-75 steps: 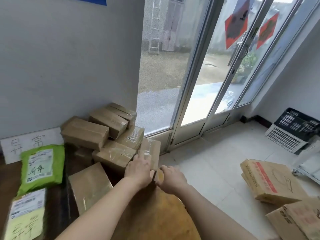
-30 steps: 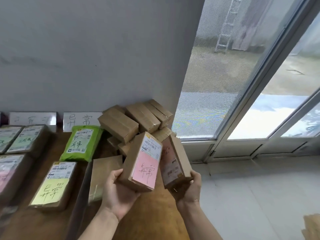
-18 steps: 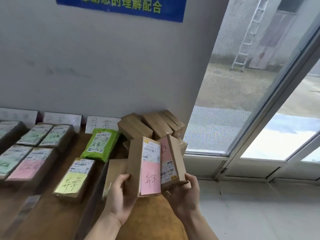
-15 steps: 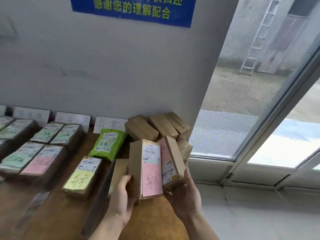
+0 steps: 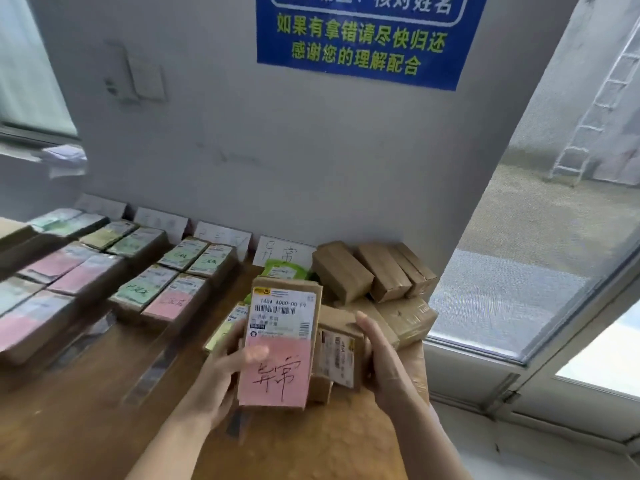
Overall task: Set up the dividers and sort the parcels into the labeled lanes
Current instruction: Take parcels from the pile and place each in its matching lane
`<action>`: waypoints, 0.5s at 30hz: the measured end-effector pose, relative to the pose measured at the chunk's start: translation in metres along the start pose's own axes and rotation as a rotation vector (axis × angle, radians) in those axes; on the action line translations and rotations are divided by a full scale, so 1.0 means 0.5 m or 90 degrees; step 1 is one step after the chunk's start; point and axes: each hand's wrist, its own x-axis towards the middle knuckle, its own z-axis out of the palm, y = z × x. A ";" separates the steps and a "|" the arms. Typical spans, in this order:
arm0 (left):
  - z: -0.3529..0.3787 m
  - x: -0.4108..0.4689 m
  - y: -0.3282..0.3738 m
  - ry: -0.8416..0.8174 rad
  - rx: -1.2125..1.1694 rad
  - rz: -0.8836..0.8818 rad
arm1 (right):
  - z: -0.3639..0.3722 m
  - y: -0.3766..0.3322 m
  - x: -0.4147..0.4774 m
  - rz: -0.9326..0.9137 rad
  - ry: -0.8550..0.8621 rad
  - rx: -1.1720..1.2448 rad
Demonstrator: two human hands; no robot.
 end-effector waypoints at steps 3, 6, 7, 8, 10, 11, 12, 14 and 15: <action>-0.070 -0.011 0.027 -0.054 -0.013 -0.040 | 0.048 -0.026 -0.008 0.042 -0.087 -0.121; -0.133 -0.028 0.046 -0.056 -0.055 -0.057 | 0.118 -0.032 0.001 0.037 -0.108 -0.086; -0.152 -0.037 0.051 -0.045 -0.076 -0.053 | 0.146 -0.032 0.001 0.029 -0.104 -0.058; -0.169 -0.047 0.057 -0.029 -0.099 -0.046 | 0.175 -0.027 0.003 0.020 -0.097 -0.034; -0.205 -0.067 0.067 0.003 -0.144 -0.044 | 0.244 -0.019 -0.004 -0.019 -0.103 0.023; -0.225 -0.075 0.070 0.026 -0.162 -0.051 | 0.282 -0.014 -0.011 -0.042 -0.113 0.043; -0.246 -0.081 0.072 0.051 -0.179 -0.053 | 0.319 -0.006 -0.016 -0.062 -0.123 0.039; -0.291 -0.094 0.083 0.079 -0.200 -0.050 | 0.394 0.012 -0.024 -0.073 -0.123 0.010; -0.316 -0.102 0.091 0.082 -0.200 -0.050 | 0.429 0.023 -0.024 -0.065 -0.118 -0.007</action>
